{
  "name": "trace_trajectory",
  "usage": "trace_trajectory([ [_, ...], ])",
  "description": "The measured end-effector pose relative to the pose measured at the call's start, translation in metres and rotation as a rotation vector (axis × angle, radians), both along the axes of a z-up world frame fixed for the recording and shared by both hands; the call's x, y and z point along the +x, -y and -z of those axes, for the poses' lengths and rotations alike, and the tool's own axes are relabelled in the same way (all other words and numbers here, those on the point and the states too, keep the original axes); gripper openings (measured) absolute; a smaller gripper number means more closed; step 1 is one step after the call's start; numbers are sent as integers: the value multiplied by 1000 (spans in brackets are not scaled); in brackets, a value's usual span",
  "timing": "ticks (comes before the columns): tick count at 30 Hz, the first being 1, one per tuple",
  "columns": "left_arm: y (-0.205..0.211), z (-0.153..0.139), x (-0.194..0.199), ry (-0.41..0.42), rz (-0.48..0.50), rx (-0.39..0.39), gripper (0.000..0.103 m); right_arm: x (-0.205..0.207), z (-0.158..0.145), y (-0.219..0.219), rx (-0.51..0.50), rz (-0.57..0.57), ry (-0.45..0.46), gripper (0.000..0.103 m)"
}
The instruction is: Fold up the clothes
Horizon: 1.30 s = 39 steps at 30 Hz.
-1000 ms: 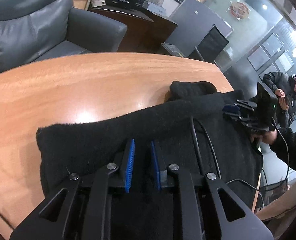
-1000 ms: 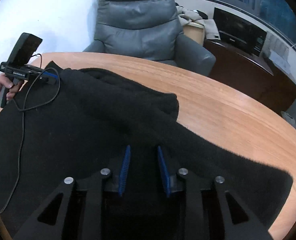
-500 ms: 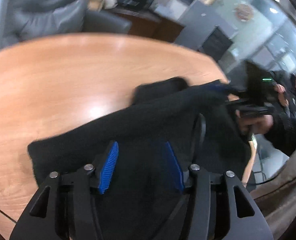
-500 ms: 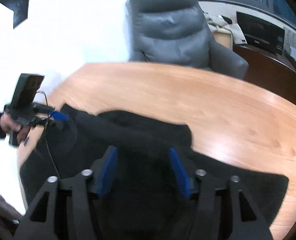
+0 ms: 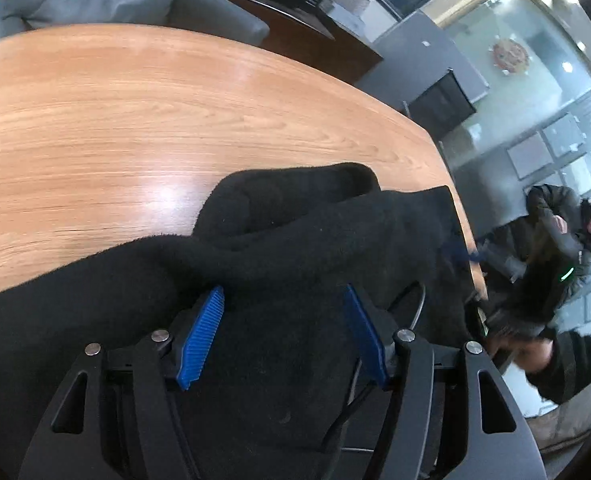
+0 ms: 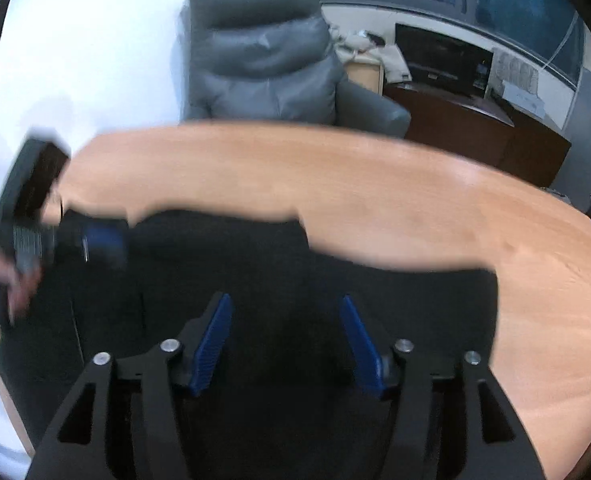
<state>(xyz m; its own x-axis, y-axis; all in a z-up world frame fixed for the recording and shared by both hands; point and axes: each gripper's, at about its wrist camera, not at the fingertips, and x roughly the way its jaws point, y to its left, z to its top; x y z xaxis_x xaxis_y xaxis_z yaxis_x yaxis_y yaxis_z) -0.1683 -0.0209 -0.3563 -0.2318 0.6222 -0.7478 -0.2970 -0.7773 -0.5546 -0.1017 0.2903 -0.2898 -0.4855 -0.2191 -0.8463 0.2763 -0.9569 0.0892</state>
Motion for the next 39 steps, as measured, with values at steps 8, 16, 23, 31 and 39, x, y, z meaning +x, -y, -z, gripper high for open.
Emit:
trace_trajectory([
  [8, -50, -4, 5, -65, 10, -44, 73, 47, -3, -41, 65, 114, -1, 68],
  [16, -62, -18, 10, -58, -38, -25, 73, 52, 5, -71, 20, 218, 20, 59],
  [23, -53, -98, 80, -156, -64, -76, 73, 66, 11, -79, 106, 162, 43, 64],
  [31, -4, -173, 196, -194, -354, -266, 95, 83, -45, -87, 100, 202, -25, 72],
  [39, 24, -134, 230, -62, -518, -463, 97, 117, -29, -48, 68, 139, 158, 85],
])
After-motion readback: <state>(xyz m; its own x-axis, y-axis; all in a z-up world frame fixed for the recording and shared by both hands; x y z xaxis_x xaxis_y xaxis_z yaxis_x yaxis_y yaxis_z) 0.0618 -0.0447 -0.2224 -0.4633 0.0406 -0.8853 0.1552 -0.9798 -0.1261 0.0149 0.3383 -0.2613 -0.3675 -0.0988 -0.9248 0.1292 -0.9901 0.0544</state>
